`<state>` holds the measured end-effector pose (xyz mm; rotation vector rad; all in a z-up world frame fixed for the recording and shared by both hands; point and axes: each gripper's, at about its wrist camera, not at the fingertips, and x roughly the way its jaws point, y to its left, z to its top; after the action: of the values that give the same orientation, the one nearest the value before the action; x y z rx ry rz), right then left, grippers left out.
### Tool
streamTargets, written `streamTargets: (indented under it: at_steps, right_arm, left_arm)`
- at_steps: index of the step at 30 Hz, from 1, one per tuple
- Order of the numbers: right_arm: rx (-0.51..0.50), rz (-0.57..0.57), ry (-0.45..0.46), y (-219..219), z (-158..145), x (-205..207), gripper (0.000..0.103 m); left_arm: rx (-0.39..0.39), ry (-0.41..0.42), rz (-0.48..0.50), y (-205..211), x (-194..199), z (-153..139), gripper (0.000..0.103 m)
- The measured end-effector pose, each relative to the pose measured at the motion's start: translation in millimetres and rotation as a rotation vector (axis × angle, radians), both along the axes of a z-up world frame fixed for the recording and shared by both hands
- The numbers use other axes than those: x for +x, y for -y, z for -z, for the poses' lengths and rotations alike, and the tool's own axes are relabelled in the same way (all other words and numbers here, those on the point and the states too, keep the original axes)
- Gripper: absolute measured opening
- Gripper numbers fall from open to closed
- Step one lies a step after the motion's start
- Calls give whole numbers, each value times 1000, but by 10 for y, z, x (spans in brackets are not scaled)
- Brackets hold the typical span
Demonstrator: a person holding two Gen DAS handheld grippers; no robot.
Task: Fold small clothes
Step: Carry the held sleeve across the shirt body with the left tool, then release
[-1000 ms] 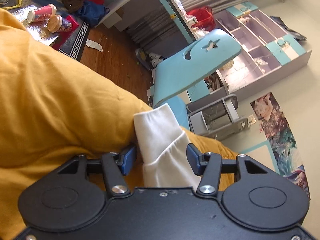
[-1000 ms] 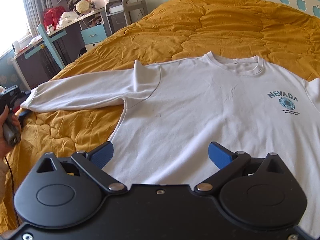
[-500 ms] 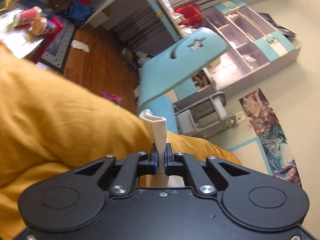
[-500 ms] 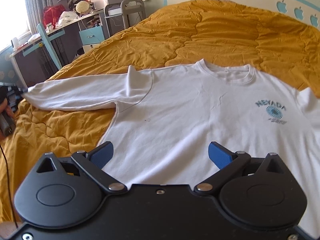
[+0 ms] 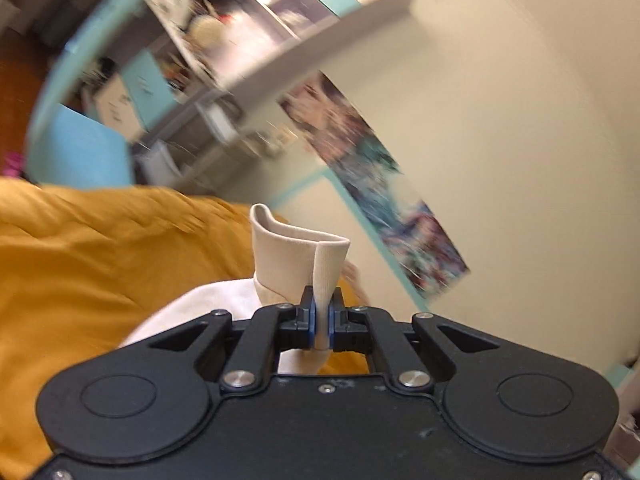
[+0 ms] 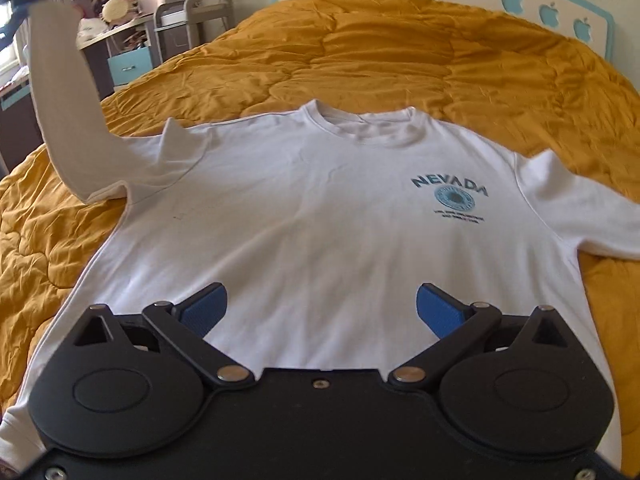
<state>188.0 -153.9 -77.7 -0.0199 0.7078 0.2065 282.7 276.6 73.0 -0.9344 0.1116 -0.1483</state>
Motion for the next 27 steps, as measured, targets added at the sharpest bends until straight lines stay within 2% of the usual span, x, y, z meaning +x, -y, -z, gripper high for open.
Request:
streamTargets:
  at_steps: [6,10,12,15,17,20,23,25,27]
  right_arm:
    - [153,70,-39,378,17,16,103]
    - [247,112,-84,624,103,57,103]
    - [273,147,-93,759,132,82,103]
    - [313,203,-103,960,177,147,103]
    - [339,240,-110,1097,201,177,103]
    - [382,279,-103,1271,199,195,103]
    - [424,316,-79,1414,159,218,103]
    - [443,341,-61,1506,144,225,103]
    - [468,376,-54,1613,151,270,102]
  left_arm:
    - [-46,8,254,1435,500,-112,2]
    - [-38,-23,389,2419,749,2,2]
    - [-41,-67,458,2859,864,124,3]
    - [-48,-158,567,3311,964,348,16]
    - [-45,-180,601,3453,936,450,20]
    - [-17,-141,560,3256,773,496,26]
    - [-50,-133,410,2518,560,631,33]
    - [-79,-163,283,2040,367,901,35]
    - [-97,-261,159,1637,163,1247,35]
